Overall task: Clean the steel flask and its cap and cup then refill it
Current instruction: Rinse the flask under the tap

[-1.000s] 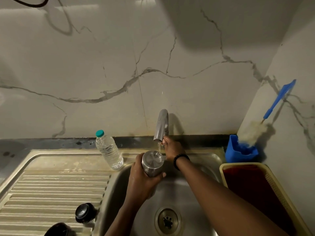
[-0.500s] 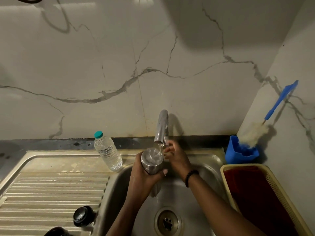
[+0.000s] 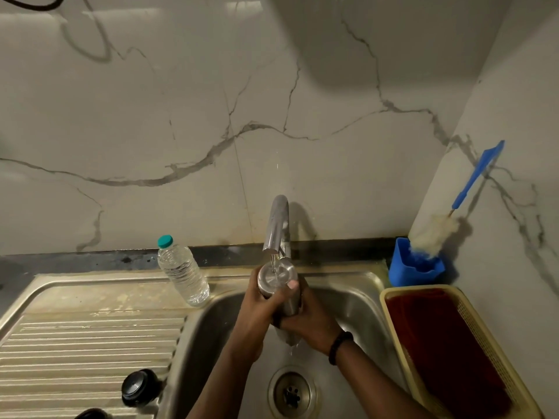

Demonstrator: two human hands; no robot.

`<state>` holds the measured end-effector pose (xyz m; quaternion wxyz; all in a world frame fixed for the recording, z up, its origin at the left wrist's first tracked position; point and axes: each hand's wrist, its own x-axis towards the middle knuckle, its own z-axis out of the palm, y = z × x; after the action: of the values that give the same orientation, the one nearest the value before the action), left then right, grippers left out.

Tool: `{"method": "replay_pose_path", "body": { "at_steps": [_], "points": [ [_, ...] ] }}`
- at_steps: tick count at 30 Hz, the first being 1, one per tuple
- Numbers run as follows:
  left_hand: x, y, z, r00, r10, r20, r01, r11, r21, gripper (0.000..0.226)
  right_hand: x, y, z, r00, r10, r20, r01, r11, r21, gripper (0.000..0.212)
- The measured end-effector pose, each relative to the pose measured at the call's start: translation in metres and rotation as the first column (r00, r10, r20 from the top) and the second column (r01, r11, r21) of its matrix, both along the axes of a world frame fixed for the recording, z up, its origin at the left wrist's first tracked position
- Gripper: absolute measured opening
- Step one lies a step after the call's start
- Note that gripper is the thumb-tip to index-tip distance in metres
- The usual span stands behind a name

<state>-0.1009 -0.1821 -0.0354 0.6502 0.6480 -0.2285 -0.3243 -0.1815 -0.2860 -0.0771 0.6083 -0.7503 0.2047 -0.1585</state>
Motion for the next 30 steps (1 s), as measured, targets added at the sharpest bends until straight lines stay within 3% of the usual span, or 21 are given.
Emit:
{"method": "replay_pose_path", "body": {
  "at_steps": [6, 12, 17, 20, 23, 26, 30],
  "points": [
    [-0.004, -0.018, 0.017, 0.978, 0.120, -0.171, -0.109, 0.991, 0.077, 0.035, 0.003, 0.000, -0.005, 0.998, -0.053, -0.019, 0.053, 0.999, -0.002, 0.082],
    [0.005, -0.024, 0.021, 0.947, 0.187, -0.262, -0.163, 0.980, 0.111, 0.024, 0.005, -0.001, -0.010, 0.997, -0.070, -0.044, 0.070, 0.998, -0.003, 0.084],
    [0.005, -0.018, 0.010, 0.879, 0.239, -0.412, -0.233, 0.970, 0.066, 0.036, 0.006, -0.006, -0.013, 0.998, -0.034, -0.047, 0.033, 0.999, -0.019, 0.083],
    [0.014, -0.017, 0.009, 0.941, 0.182, -0.285, -0.150, 0.980, 0.131, 0.028, 0.001, -0.004, -0.015, 0.997, 0.013, -0.073, -0.015, 1.000, -0.025, 0.078],
    [0.016, -0.023, 0.014, 0.992, 0.127, -0.013, -0.119, 0.956, 0.266, 0.029, -0.001, 0.002, -0.013, 0.995, 0.032, -0.094, -0.035, 0.999, -0.029, 0.075],
    [0.009, -0.022, 0.015, 0.969, 0.074, 0.235, -0.136, 0.957, 0.257, 0.037, 0.001, 0.005, -0.012, 0.996, 0.003, -0.094, -0.003, 1.000, 0.000, 0.076],
    [0.017, -0.009, 0.003, 0.922, -0.158, 0.353, 0.084, 0.973, 0.217, 0.061, -0.001, 0.000, -0.013, 0.995, -0.001, -0.103, 0.004, 1.000, 0.024, 0.067]
  ]
}}
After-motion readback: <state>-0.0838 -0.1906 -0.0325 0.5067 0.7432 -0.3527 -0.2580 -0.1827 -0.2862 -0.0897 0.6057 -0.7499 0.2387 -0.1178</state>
